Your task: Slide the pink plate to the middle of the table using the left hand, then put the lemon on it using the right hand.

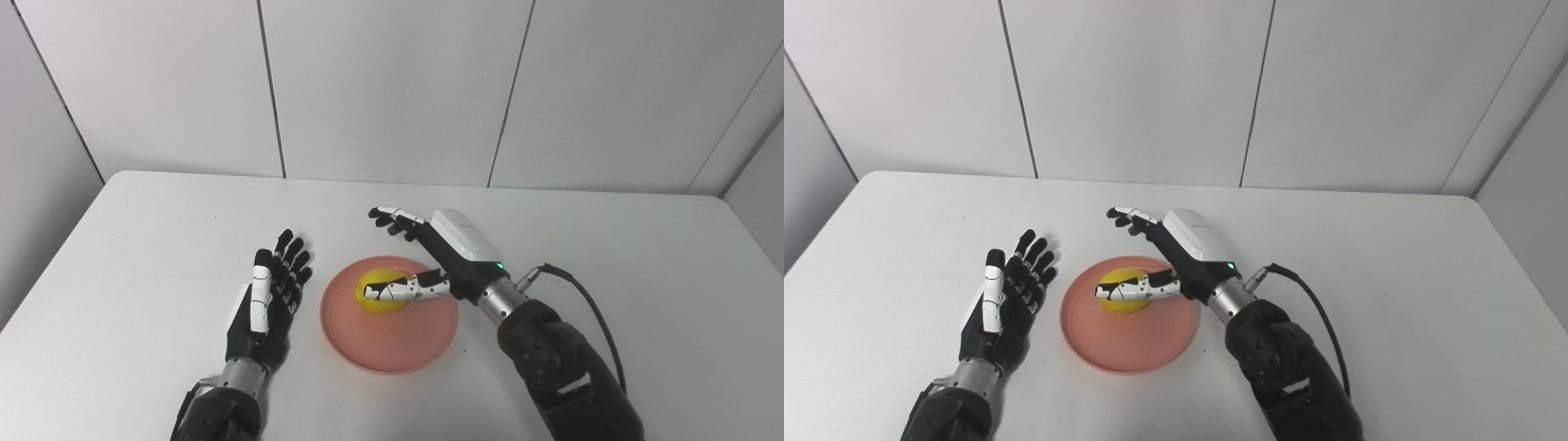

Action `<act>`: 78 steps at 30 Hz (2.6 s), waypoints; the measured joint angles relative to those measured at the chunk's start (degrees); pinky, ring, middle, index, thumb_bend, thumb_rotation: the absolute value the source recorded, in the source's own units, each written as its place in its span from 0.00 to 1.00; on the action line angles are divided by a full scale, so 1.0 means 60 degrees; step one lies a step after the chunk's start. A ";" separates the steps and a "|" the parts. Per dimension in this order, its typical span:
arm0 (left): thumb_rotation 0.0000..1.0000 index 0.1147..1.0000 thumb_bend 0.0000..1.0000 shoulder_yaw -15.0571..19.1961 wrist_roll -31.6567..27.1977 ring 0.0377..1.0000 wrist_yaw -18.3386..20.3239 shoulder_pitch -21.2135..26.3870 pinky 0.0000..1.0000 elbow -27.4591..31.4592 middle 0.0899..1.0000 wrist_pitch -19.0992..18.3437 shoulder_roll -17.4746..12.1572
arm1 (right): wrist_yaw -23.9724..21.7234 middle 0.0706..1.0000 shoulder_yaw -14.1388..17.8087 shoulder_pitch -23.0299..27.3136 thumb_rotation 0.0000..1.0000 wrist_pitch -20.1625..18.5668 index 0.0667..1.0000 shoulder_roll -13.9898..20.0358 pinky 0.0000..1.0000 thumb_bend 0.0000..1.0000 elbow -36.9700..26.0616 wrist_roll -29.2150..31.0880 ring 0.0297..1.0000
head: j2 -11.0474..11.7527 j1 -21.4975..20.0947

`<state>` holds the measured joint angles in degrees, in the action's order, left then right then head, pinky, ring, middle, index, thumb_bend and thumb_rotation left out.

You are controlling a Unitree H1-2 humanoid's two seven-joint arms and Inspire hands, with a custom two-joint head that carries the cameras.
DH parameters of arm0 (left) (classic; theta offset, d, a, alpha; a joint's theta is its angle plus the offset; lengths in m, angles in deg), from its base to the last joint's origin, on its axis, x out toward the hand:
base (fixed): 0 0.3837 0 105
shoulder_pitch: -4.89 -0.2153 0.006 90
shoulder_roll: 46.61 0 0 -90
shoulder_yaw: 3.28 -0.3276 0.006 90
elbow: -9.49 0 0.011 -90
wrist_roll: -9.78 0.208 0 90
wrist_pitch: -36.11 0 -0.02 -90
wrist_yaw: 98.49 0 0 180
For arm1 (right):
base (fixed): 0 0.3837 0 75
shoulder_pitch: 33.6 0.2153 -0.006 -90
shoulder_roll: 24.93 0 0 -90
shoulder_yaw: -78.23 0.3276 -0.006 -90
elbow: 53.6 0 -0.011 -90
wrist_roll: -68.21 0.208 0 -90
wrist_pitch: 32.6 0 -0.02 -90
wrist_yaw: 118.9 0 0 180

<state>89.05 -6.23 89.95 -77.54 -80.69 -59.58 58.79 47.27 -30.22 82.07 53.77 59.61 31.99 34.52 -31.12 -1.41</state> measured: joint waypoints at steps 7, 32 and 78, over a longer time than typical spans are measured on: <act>1.00 1.00 0.74 0.0016 0.0000 0.99 0.0004 0.0010 1.00 -0.0010 1.00 0.0001 -0.0001 | 0.0767 0.80 0.0736 -0.0376 0.73 0.0386 0.83 0.0023 0.71 1.00 -0.0389 0.0607 0.77 | 0.0059 -0.0044; 0.99 1.00 0.74 0.0179 -0.0092 1.00 0.0276 0.0076 1.00 -0.0249 1.00 0.0212 -0.0101 | 0.2795 0.92 0.2550 -0.2459 1.00 0.0638 0.94 -0.0127 0.85 0.92 0.0026 0.1543 0.90 | 0.0279 -0.0235; 1.00 1.00 0.71 0.0210 -0.0365 1.00 0.0339 0.0070 1.00 -0.0135 1.00 -0.0062 -0.0507 | 0.2455 0.94 0.3118 -0.2649 1.00 0.1100 0.95 -0.1259 0.93 0.28 0.1567 0.5516 0.93 | 0.0191 -0.0088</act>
<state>90.31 -8.41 91.99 -77.12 -81.50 -59.95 55.75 62.00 -11.52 66.18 60.37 52.06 41.39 67.61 -29.97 -1.93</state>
